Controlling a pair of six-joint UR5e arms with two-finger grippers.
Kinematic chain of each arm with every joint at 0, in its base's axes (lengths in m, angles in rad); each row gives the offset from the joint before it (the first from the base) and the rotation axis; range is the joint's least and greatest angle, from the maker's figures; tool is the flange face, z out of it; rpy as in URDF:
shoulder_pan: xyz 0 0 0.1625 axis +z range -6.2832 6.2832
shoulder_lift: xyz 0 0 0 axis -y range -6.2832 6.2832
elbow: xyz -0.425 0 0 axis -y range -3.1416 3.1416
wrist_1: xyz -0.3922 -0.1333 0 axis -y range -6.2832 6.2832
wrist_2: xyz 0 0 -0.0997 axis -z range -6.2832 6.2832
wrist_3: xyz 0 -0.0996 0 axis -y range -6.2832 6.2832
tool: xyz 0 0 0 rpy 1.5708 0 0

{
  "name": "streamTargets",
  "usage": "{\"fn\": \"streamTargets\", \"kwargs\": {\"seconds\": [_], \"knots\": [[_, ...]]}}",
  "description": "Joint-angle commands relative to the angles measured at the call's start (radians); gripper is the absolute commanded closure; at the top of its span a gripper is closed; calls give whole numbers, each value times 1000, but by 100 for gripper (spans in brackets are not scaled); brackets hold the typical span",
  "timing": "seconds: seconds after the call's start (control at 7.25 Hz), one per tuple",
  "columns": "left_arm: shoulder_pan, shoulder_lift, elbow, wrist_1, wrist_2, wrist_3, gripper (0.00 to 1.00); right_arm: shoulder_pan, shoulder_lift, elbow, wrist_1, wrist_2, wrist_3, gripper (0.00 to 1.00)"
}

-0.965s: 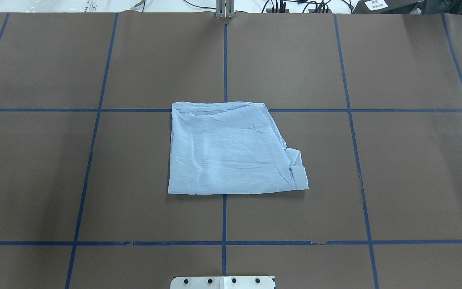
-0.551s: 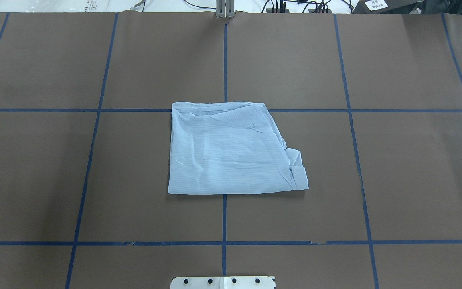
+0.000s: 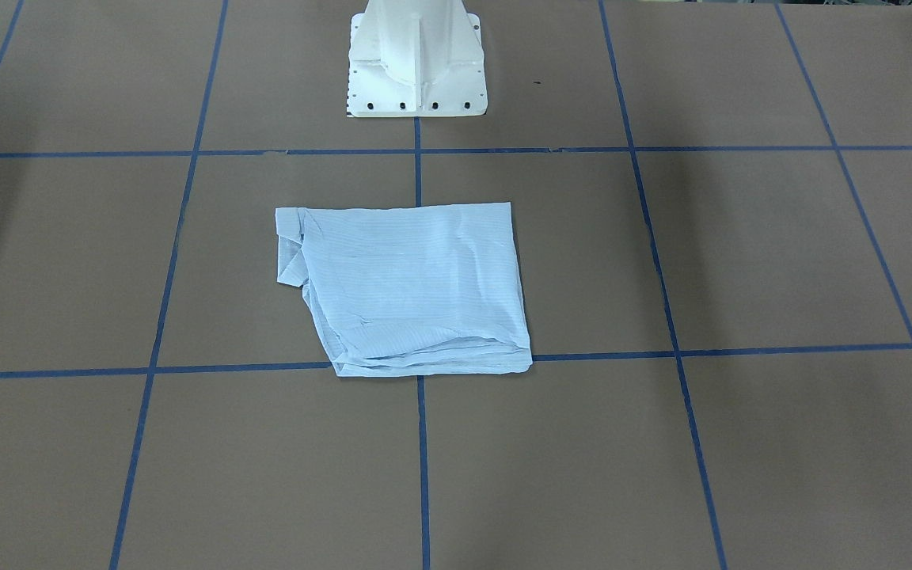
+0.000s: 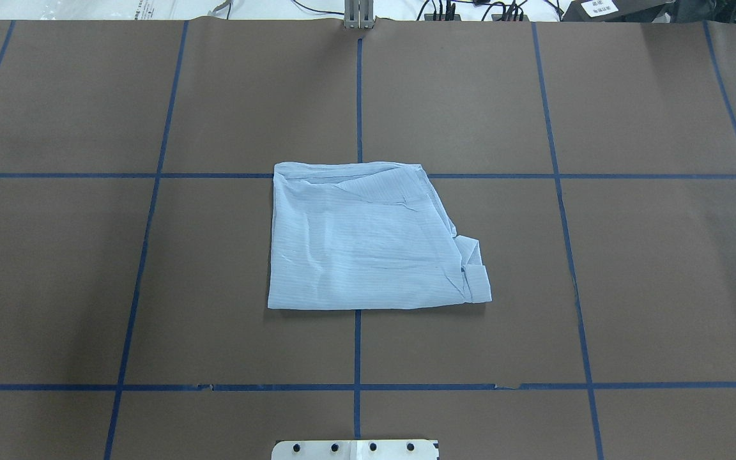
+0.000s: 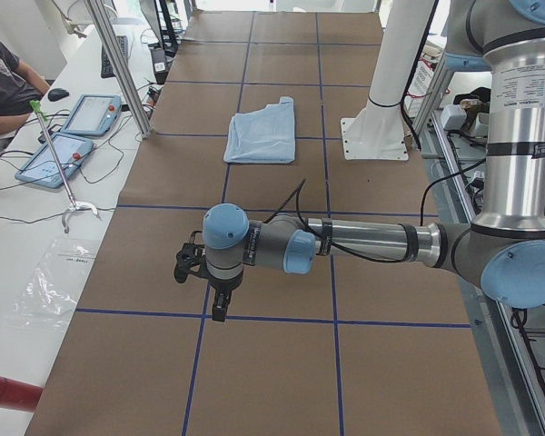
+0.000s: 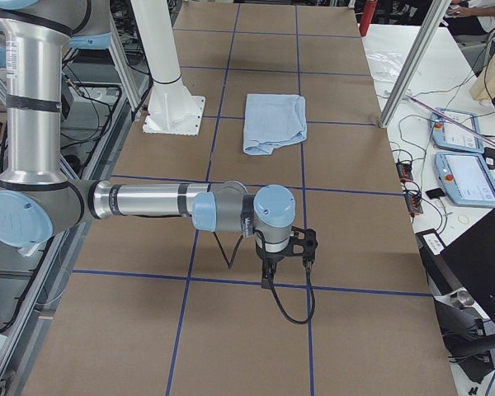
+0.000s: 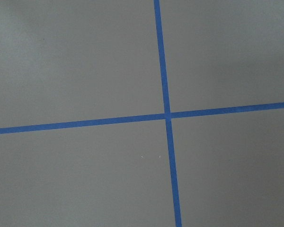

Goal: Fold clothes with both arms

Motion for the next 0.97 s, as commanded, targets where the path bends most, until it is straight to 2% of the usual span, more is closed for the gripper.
{"fn": "streamTargets", "kwargs": {"seconds": [0.0, 0.83], "knots": [[0, -1, 0, 0, 6, 0, 0, 2, -2, 19, -28, 7, 0, 0], [1, -3, 1, 0, 6, -3, 0, 0, -4, 10, -22, 7, -1, 0]]}}
